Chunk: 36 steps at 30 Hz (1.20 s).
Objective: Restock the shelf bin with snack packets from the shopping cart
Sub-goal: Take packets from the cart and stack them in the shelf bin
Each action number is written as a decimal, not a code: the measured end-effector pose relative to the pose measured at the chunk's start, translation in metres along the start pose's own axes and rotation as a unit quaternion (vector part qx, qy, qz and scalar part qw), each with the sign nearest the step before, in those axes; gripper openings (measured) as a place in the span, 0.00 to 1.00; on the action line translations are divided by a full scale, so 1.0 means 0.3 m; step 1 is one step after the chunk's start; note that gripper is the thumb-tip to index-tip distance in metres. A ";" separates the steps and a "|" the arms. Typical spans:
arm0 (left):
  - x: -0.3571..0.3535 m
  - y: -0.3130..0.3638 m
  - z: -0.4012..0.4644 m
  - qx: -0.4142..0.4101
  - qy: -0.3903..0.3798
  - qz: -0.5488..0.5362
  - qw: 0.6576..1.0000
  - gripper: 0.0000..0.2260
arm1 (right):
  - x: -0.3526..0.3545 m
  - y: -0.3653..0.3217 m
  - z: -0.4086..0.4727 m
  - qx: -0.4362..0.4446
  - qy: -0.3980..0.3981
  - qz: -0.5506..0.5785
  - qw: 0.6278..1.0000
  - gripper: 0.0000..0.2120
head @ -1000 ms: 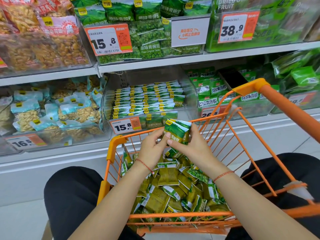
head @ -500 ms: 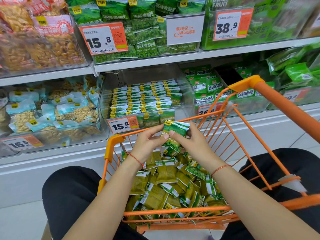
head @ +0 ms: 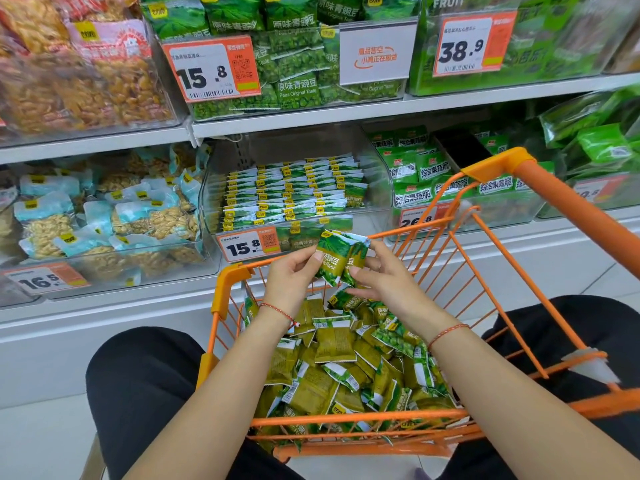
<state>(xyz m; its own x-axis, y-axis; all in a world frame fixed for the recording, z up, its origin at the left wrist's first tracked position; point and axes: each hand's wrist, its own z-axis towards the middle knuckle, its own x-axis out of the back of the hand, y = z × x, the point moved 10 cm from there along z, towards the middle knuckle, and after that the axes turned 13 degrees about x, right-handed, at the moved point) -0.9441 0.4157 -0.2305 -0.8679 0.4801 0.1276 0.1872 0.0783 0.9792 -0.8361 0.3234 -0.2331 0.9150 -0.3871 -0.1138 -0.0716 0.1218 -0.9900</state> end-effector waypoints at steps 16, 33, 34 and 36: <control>-0.055 0.033 -0.022 -0.018 -0.022 0.055 0.998 0.18 | 0.069 -0.031 -0.007 0.016 0.064 -0.193 0.979 0.23; -0.161 0.131 0.240 0.164 -0.404 0.144 0.888 0.24 | 0.086 -0.132 0.295 -0.076 -0.096 -0.244 0.962 0.27; -0.167 0.125 0.265 0.163 -0.410 0.139 0.886 0.21 | 0.090 -0.132 0.319 -0.073 -0.099 -0.246 0.962 0.24; -0.176 0.123 0.317 0.156 -0.403 0.133 0.892 0.21 | 0.099 -0.135 0.364 -0.058 -0.101 -0.267 0.957 0.24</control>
<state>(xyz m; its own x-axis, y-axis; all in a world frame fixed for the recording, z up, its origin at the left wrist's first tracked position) -0.8477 0.4763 -0.2160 -0.1845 0.9802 0.0722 0.5651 0.0457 0.8238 -0.7626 0.4070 -0.1872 0.8904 -0.1804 0.4179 0.3947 -0.1511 -0.9063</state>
